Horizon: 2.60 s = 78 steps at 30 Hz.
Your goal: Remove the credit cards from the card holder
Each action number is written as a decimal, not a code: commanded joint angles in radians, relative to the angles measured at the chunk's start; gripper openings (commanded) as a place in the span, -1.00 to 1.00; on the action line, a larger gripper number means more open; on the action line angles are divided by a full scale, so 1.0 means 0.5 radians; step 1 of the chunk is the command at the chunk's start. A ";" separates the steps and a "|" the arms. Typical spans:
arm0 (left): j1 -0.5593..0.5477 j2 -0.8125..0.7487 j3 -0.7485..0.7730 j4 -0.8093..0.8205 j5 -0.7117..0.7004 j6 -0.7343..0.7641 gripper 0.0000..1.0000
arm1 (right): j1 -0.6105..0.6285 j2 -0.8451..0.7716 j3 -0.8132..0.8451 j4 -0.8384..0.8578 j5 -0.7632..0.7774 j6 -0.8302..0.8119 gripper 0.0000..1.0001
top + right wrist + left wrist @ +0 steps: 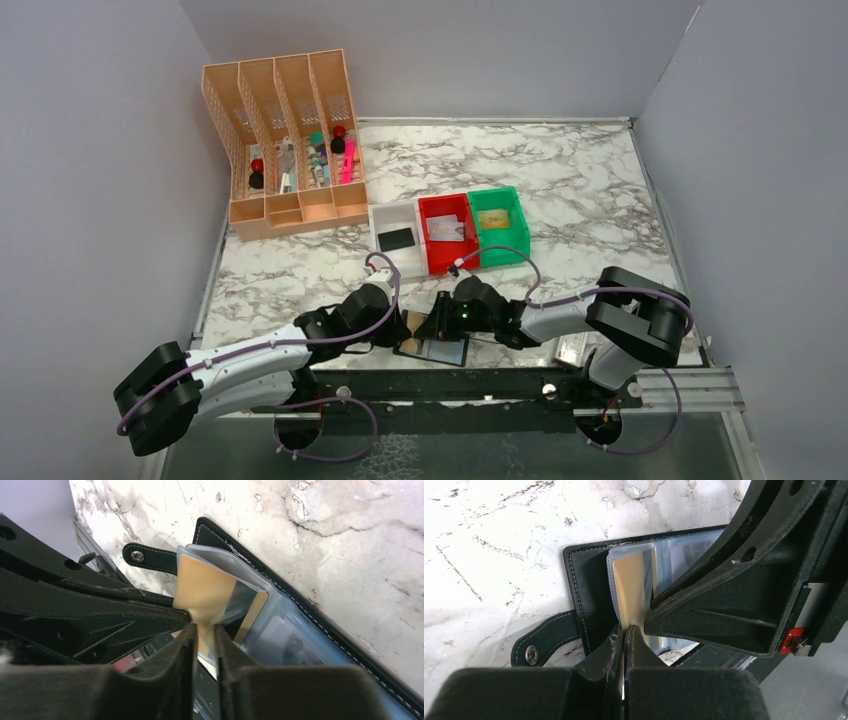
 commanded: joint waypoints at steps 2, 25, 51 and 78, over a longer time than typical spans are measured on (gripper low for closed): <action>-0.037 -0.030 -0.049 0.061 -0.005 -0.047 -1.00 | -0.008 0.047 -0.050 0.215 -0.091 0.058 -0.80; -0.039 0.141 0.146 -0.023 -0.052 0.093 -0.34 | -0.010 -0.070 -0.050 -0.095 0.064 -0.042 -0.93; -0.076 0.125 -0.007 0.091 0.018 0.054 -1.00 | -0.009 -0.287 0.050 -0.483 0.245 -0.227 -0.60; -0.088 0.024 -0.168 0.226 -0.120 -0.138 -1.00 | -0.002 -0.316 0.021 -0.770 0.275 -0.288 -0.41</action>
